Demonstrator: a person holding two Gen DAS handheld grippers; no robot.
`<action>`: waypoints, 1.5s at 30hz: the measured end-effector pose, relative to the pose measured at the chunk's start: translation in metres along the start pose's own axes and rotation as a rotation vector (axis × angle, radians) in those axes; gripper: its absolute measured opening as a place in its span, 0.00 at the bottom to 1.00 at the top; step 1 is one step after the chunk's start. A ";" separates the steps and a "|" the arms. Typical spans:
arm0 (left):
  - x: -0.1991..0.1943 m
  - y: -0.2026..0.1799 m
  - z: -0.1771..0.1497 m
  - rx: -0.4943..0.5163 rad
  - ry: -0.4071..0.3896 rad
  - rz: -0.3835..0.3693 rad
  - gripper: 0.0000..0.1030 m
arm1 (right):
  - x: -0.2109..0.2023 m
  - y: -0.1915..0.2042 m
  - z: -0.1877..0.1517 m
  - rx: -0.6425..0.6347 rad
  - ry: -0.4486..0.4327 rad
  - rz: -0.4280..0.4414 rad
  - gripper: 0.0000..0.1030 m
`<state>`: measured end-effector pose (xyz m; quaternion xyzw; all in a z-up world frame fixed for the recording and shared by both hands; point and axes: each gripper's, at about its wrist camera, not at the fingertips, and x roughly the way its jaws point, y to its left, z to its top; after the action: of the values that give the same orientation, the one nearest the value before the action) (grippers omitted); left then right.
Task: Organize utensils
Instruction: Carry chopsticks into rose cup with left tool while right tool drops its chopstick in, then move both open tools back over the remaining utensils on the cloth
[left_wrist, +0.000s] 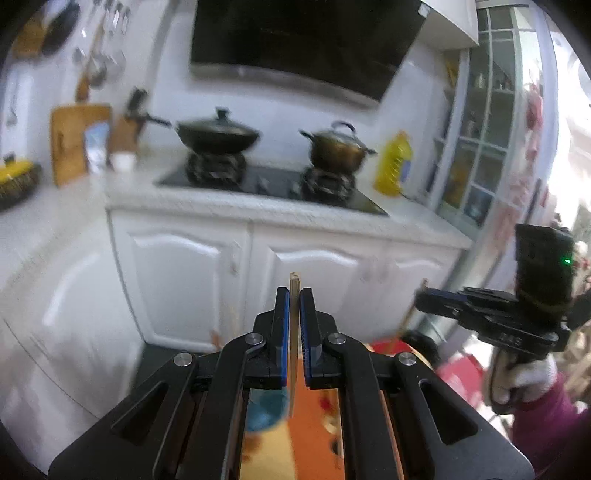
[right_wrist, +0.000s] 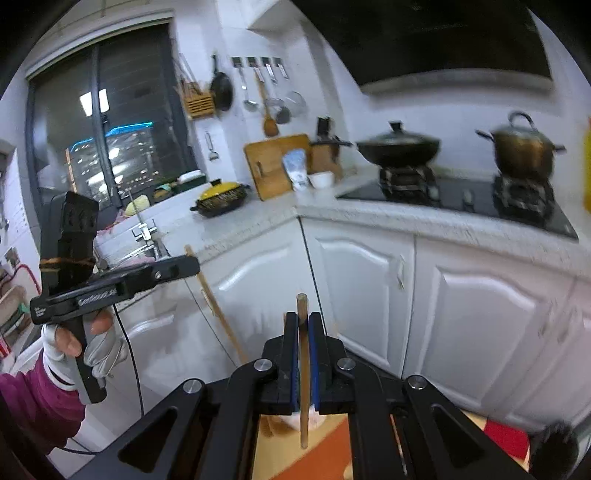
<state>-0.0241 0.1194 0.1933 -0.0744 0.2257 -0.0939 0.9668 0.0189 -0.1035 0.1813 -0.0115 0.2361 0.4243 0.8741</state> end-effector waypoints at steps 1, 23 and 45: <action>0.000 0.006 0.004 0.001 -0.012 0.022 0.04 | 0.003 0.003 0.005 -0.006 -0.002 0.004 0.05; 0.094 0.061 -0.067 -0.073 0.156 0.179 0.04 | 0.146 -0.032 -0.012 0.099 0.158 -0.011 0.05; 0.105 0.055 -0.104 -0.117 0.238 0.238 0.39 | 0.148 -0.058 -0.078 0.196 0.268 -0.037 0.38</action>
<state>0.0298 0.1397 0.0467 -0.0918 0.3506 0.0266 0.9316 0.1089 -0.0495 0.0388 0.0129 0.3904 0.3777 0.8395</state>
